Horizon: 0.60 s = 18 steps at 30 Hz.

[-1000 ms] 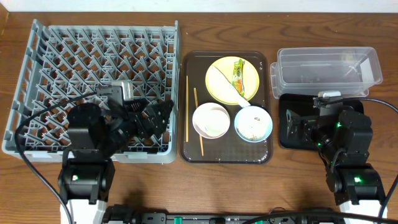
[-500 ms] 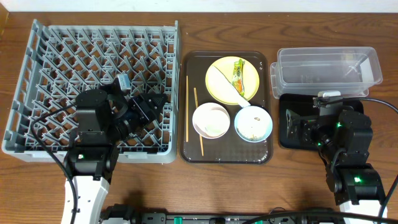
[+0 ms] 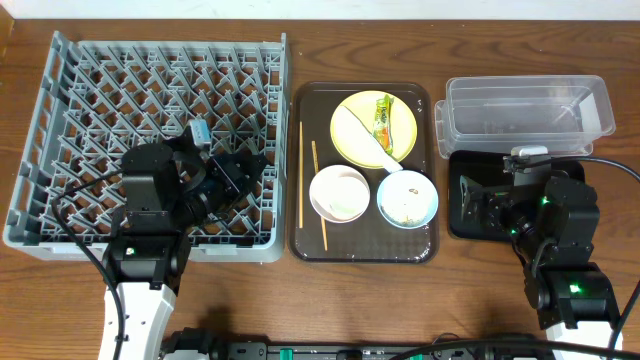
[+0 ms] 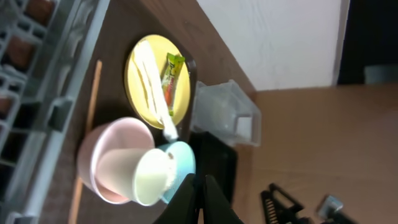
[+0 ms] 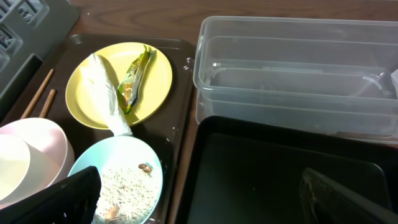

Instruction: Sort waste into correct bins and load items into the dishwasher

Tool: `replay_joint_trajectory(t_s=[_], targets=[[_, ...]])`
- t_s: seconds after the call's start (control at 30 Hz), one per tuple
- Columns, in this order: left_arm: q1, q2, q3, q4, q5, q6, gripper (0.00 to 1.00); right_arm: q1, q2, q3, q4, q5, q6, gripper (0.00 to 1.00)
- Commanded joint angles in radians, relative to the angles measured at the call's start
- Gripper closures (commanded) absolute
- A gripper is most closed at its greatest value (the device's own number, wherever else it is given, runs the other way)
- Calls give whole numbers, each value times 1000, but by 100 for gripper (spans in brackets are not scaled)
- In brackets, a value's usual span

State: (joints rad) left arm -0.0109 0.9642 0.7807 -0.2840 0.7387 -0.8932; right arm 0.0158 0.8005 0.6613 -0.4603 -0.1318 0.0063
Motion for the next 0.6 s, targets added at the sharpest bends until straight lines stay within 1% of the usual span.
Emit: replay_joint_trajectory(t_s=[0.0, 0.07, 0.1, 0.13, 0.2, 0.3, 0.57], targets=[[4, 1, 22, 31, 39, -302, 93, -9, 0, 23, -1, -8, 0, 1], [4, -1, 22, 51, 40, -470, 92, -9, 0, 23, -1, -8, 0, 1], [4, -1, 22, 53, 39, -591, 93, -9, 0, 23, -1, -8, 0, 1], [4, 0, 22, 61, 37, -651, 93, -9, 0, 23, -1, -8, 0, 1], [4, 1, 22, 72, 27, -680, 93, -9, 0, 23, -1, -8, 0, 1], [4, 2, 22, 73, 2, -681, 92, -9, 0, 23, -1, -8, 0, 1], [4, 1, 22, 74, 2, -678, 92, -9, 0, 23, -5, -8, 0, 1]])
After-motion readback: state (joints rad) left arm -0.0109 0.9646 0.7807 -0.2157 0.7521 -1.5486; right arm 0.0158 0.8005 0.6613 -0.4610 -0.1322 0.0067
